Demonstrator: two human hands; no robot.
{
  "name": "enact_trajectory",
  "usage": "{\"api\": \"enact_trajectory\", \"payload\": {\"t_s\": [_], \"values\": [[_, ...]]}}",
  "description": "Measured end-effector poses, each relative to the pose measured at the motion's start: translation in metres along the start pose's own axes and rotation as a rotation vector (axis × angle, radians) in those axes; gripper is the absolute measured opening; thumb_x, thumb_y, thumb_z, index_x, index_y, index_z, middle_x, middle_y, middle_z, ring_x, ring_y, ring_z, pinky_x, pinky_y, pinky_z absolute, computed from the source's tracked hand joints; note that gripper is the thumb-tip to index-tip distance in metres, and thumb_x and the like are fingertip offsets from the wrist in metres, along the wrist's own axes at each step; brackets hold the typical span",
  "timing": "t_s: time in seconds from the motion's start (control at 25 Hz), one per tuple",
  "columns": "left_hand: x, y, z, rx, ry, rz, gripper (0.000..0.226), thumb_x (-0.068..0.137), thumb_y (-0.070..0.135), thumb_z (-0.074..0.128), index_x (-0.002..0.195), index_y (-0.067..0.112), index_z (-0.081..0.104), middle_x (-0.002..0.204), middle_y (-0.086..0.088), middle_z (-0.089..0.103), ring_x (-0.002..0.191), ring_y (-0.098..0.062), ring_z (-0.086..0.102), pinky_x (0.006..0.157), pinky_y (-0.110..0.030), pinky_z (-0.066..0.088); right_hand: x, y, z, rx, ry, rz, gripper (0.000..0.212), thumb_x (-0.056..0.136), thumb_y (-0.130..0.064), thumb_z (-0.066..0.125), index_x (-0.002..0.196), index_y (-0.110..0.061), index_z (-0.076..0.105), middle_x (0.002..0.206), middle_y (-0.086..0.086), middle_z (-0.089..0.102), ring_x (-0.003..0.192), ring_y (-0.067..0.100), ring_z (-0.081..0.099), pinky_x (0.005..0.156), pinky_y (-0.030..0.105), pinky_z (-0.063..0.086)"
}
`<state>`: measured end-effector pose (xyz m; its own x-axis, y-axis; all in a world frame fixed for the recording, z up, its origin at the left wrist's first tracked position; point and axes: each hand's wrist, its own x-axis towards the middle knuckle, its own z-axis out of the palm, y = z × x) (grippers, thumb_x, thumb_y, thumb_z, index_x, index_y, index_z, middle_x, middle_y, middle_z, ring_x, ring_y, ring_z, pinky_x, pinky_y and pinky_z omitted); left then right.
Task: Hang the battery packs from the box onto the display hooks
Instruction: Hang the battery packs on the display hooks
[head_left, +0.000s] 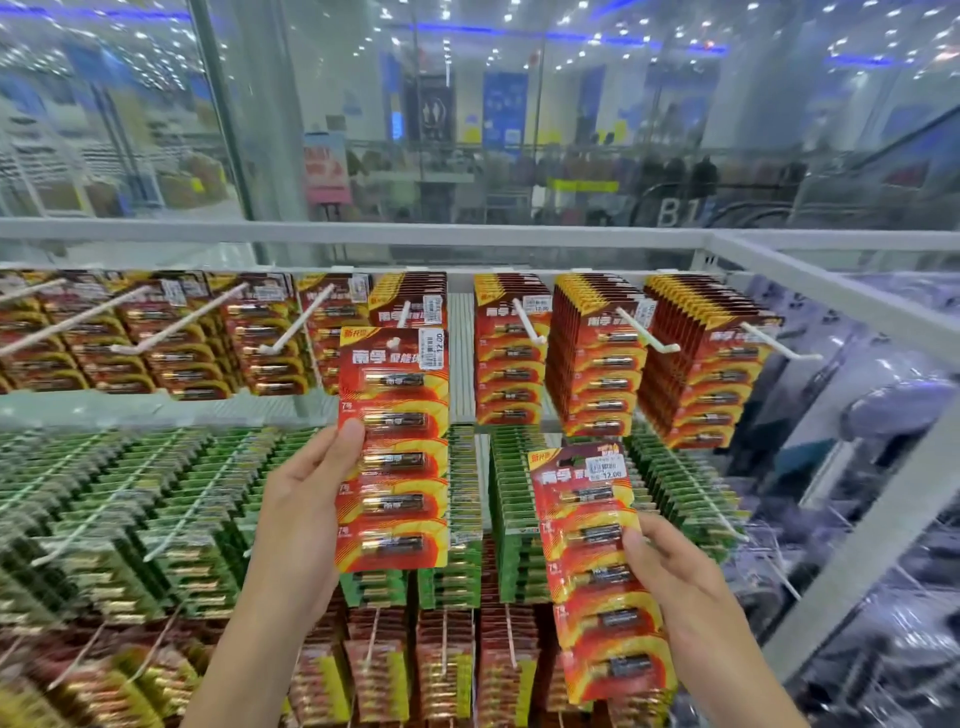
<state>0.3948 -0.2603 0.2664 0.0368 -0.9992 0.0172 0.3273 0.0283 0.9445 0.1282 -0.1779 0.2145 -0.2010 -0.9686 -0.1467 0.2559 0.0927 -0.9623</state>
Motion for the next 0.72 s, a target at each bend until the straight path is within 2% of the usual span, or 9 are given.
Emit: {"api": "enact_trajectory", "payload": {"t_s": [0.08, 0.16, 0.28, 0.36, 0.56, 0.72], "values": [[-0.001, -0.002, 0.002, -0.004, 0.001, -0.010, 0.030, 0.097, 0.034, 0.060, 0.117, 0.017, 0.074, 0.103, -0.010, 0.080, 0.087, -0.031, 0.079, 0.071, -0.045, 0.066, -0.001, 0.001, -0.001, 0.017, 0.027, -0.013, 0.029, 0.097, -0.027, 0.058, 0.118, -0.011, 0.069, 0.107, 0.011, 0.078, 0.093, 0.025, 0.077, 0.074, 0.036, 0.062], [0.006, -0.003, 0.005, -0.002, 0.007, -0.026, 0.028, 0.099, 0.034, 0.059, 0.116, 0.018, 0.073, 0.102, -0.010, 0.081, 0.087, -0.031, 0.079, 0.079, -0.047, 0.062, -0.001, 0.000, -0.001, 0.014, 0.064, -0.009, 0.031, 0.089, -0.033, 0.061, 0.115, -0.018, 0.071, 0.109, 0.013, 0.078, 0.096, 0.032, 0.076, 0.088, 0.049, 0.059], [0.034, -0.006, 0.014, 0.035, 0.001, -0.025, 0.027, 0.104, 0.035, 0.056, 0.118, 0.019, 0.072, 0.105, -0.009, 0.080, 0.091, -0.033, 0.079, 0.085, -0.051, 0.060, -0.002, -0.013, 0.004, 0.000, 0.086, -0.062, 0.022, 0.089, -0.033, 0.061, 0.098, -0.024, 0.079, 0.103, 0.012, 0.079, 0.088, 0.031, 0.077, 0.079, 0.047, 0.061], [0.060, -0.011, 0.022, 0.097, 0.006, -0.002, 0.026, 0.106, 0.037, 0.054, 0.117, 0.021, 0.072, 0.104, -0.006, 0.081, 0.090, -0.032, 0.079, 0.085, -0.053, 0.061, -0.003, -0.026, 0.006, -0.010, 0.085, -0.120, 0.022, 0.093, -0.034, 0.059, 0.095, -0.027, 0.080, 0.104, 0.013, 0.078, 0.089, 0.033, 0.076, 0.078, 0.047, 0.060], [0.109, -0.021, 0.031, 0.111, 0.047, -0.003, 0.021, 0.106, 0.035, 0.055, 0.111, 0.023, 0.072, 0.101, -0.002, 0.081, 0.088, -0.024, 0.079, 0.084, -0.047, 0.062, 0.002, -0.063, -0.004, 0.021, 0.186, -0.279, 0.024, 0.100, -0.032, 0.056, 0.100, -0.024, 0.077, 0.100, 0.010, 0.078, 0.080, 0.028, 0.076, 0.062, 0.040, 0.062], [0.111, -0.032, 0.027, 0.107, 0.050, 0.016, 0.021, 0.102, 0.038, 0.061, 0.110, 0.020, 0.071, 0.102, 0.001, 0.081, 0.092, -0.020, 0.079, 0.076, -0.037, 0.061, 0.012, -0.074, -0.016, -0.009, 0.260, -0.311, 0.025, 0.102, -0.033, 0.055, 0.115, -0.019, 0.071, 0.106, 0.007, 0.078, 0.091, 0.028, 0.077, 0.070, 0.042, 0.063]]}}
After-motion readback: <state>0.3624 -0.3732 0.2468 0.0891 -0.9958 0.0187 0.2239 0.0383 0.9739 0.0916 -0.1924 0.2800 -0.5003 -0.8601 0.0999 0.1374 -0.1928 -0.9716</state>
